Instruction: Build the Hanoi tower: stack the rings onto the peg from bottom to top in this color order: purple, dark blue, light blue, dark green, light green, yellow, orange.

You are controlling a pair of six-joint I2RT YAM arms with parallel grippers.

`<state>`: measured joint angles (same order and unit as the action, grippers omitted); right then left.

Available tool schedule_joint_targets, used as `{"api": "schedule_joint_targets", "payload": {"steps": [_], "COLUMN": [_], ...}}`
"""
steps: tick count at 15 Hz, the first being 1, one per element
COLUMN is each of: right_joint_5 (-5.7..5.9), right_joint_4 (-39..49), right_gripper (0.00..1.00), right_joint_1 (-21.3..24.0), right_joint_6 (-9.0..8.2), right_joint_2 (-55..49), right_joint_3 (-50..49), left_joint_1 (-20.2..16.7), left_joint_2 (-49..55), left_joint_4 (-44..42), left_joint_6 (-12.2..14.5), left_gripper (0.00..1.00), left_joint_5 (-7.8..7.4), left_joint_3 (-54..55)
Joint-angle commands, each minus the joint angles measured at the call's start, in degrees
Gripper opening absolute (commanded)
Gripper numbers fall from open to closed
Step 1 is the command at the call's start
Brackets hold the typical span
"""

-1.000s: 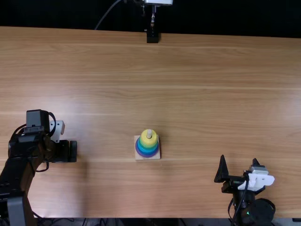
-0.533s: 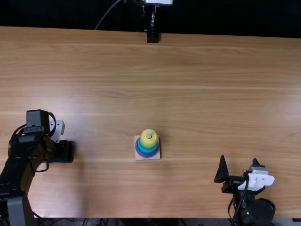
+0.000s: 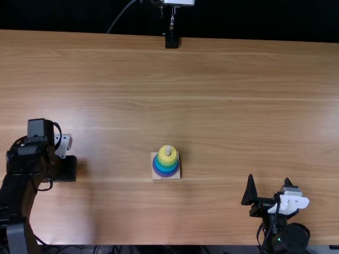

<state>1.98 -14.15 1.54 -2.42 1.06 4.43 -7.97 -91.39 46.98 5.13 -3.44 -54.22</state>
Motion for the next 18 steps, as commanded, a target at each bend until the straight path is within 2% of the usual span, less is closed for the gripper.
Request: {"api": "schedule_joint_targets", "payload": {"steps": [1,3,6,9,12,13,15,16,18], "right_joint_5": [0.76,0.76,0.76,0.76,0.76,0.76,0.76,0.76,0.76], "right_joint_4": [-3.94,-3.94,-3.94,-3.94,-3.94,-3.94,-3.94,-3.94,-3.94], "right_gripper": [1.0,1.0,1.0,1.0,1.0,1.0,1.0,1.0,1.0], "right_joint_1": [0.57,0.57,0.57,0.57,0.57,0.57,0.57,0.57,0.57], "right_joint_6": [0.09,0.09,0.09,0.09,0.09,0.09,0.09,0.09,0.09], "right_joint_2": [-1.06,-1.06,-1.06,-1.06,-1.06,-1.06,-1.06,-1.06,-1.06], "right_joint_3": [-3.64,-3.64,-3.64,-3.64,-3.64,-3.64,-3.64,-3.64,-3.64], "left_joint_1": [-0.03,0.41,5.68,10.52,16.32,18.25,22.29,23.79,27.39], "left_joint_2": [-0.19,-0.45,-0.36,-0.45,-0.89,-1.07,-2.47,-3.88,-4.58], "left_joint_4": [3.85,13.03,24.32,26.0,26.11,26.21,27.37,27.48,27.48], "left_joint_6": [0.68,0.68,0.78,0.68,-0.27,-1.12,-5.97,-7.13,-7.34], "left_gripper": [0.0,0.0,0.0,0.0,0.0,0.0,0.0,0.0,0.0], "left_joint_5": [-0.99,-1.62,-1.62,-2.04,-5.84,-7.21,-7.74,-7.74,-8.05], "left_joint_3": [-5.29,-11.35,-20.75,-28.05,-32.8,-34.55,-38.24,-40.27,-43.25]}}
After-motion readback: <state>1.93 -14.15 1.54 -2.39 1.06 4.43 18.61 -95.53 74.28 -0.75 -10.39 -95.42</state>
